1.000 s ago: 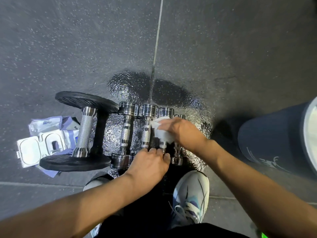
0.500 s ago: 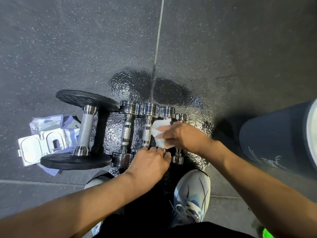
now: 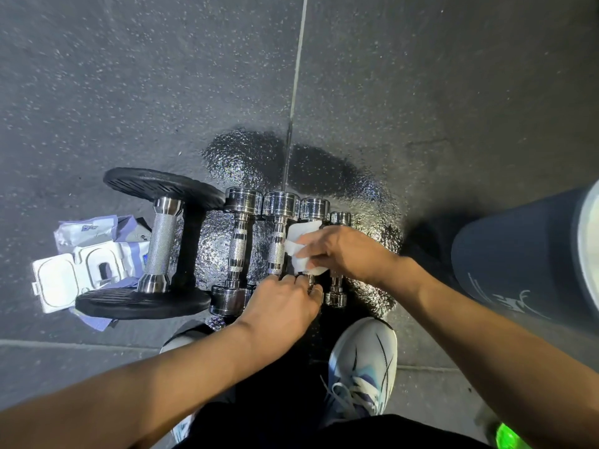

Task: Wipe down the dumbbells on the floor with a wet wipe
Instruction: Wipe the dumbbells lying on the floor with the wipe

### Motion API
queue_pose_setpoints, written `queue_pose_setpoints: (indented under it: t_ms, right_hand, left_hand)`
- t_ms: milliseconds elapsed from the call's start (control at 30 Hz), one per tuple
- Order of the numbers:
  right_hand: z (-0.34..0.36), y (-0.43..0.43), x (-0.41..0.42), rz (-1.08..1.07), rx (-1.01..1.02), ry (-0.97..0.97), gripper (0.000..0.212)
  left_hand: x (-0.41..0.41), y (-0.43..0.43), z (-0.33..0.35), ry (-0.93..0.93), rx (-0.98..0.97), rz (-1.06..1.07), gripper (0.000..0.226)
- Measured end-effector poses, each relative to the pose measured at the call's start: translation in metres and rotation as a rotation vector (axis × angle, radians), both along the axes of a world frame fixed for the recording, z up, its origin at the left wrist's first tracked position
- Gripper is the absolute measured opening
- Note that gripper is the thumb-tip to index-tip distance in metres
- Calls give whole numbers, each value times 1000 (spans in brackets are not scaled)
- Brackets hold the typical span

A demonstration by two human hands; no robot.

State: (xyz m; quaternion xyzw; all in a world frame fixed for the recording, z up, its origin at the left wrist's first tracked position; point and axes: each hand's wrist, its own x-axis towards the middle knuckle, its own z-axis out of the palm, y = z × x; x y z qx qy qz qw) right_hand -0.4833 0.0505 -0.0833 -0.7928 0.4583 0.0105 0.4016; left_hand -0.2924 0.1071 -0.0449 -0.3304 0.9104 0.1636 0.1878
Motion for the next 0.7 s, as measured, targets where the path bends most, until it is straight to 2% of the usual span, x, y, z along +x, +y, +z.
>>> queue_pose_setpoints:
  t_ms: [167,300,467,600,700]
  right_hand:
    - [0,1,-1,53,153,17,39]
    - [-6,-4,-2,60,108,25,31]
    - [-3,-6,-1,53,96,60,34]
    - [9,-10,-2,-89,18,25,21]
    - [3,-2,4,-35,46,40,25]
  left_hand:
    - [2,1,-3,9,-5,-5,50]
    - [1,0,-2,17,-6,-6,51]
    - [1,0,0,41,-13,-14,50]
    - [2,0,0,50,-22,0,51]
    - [1,-1,3,23,-17,-4,50]
